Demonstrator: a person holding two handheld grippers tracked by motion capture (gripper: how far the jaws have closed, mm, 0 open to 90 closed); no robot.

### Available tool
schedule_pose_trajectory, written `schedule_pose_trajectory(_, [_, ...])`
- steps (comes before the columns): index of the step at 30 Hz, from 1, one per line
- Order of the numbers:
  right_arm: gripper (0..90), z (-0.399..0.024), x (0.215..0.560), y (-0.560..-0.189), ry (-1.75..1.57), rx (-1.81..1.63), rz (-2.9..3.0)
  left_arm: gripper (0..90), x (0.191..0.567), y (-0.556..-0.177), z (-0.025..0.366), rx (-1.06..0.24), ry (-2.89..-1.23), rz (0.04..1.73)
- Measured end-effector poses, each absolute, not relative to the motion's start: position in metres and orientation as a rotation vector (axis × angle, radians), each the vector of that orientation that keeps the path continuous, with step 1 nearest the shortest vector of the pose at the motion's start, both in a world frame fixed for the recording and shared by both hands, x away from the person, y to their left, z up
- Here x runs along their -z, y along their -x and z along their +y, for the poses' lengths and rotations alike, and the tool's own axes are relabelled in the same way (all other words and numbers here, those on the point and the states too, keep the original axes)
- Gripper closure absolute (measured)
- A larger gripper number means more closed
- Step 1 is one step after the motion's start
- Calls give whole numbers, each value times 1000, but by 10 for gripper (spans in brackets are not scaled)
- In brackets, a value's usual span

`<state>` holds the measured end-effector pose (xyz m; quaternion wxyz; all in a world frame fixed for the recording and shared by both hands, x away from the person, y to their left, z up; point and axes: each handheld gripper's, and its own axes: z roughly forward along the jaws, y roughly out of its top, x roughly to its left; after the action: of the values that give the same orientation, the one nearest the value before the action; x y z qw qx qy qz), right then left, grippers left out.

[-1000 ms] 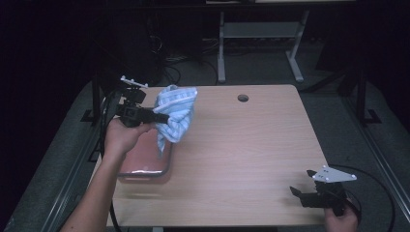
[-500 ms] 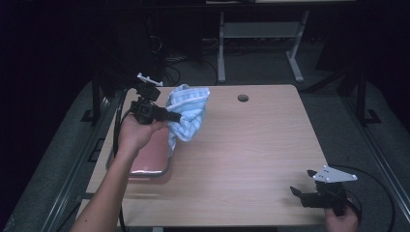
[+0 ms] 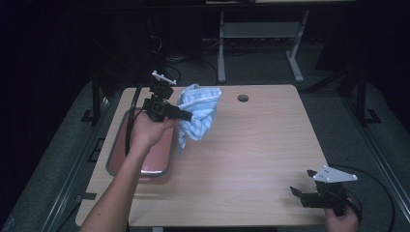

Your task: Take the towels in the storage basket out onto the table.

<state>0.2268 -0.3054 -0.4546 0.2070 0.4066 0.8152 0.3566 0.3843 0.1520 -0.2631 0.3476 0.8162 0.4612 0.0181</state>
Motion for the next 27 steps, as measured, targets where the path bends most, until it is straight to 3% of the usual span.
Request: schedule_pose_trajectory(27, [137,-304,455,-227,-1135,-1000,2272,666,282,-397,104,7,-2155,1136])
